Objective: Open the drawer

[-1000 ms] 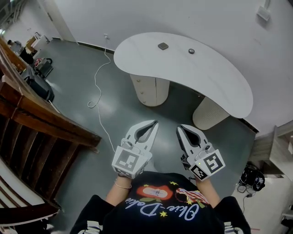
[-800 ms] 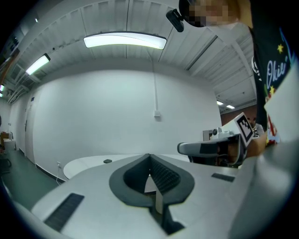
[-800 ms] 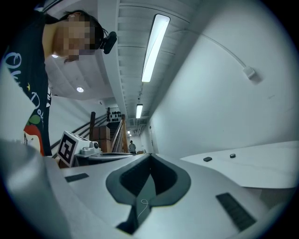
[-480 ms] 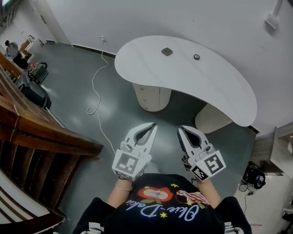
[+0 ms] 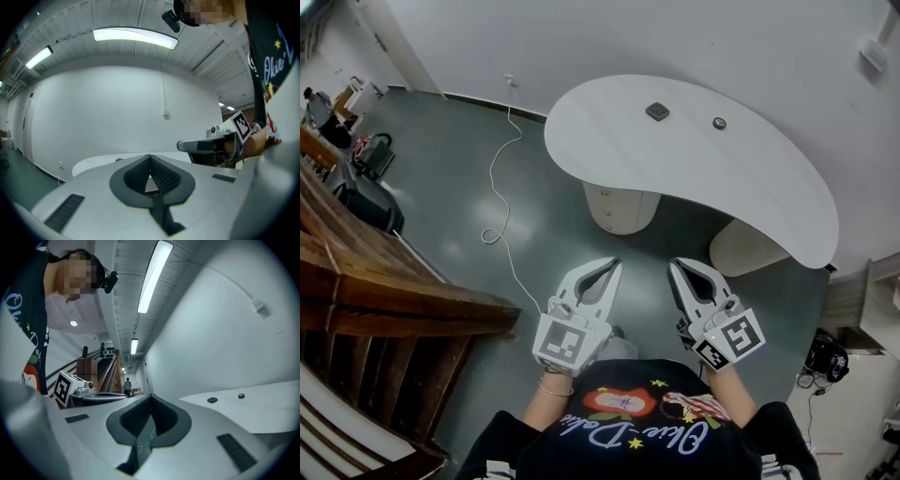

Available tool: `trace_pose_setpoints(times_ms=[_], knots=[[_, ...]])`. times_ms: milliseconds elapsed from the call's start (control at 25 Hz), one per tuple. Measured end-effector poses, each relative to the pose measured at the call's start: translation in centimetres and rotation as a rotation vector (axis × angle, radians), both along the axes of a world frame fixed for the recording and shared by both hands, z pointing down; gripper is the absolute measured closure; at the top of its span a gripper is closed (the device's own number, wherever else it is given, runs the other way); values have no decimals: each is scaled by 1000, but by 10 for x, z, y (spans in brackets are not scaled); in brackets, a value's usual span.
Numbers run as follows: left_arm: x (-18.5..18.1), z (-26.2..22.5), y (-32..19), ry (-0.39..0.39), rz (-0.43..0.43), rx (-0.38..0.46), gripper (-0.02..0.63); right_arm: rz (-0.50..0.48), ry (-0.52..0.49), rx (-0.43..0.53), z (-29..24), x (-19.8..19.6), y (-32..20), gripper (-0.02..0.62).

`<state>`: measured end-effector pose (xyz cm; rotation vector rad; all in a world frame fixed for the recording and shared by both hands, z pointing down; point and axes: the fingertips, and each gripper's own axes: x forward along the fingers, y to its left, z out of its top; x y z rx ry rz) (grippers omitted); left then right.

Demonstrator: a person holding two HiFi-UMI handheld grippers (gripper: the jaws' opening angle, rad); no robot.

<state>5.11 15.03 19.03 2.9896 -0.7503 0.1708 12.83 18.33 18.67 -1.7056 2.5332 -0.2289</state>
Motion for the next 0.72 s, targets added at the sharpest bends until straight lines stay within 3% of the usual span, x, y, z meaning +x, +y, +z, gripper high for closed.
trace_pose_setpoints(times_ms=[400, 720], knots=[[-28, 16, -34, 32, -38, -61, 604, 7, 31, -34, 14, -12, -30, 595], [-10, 20, -53, 6, -57, -36, 604, -31, 8, -41, 22, 4, -58, 595]])
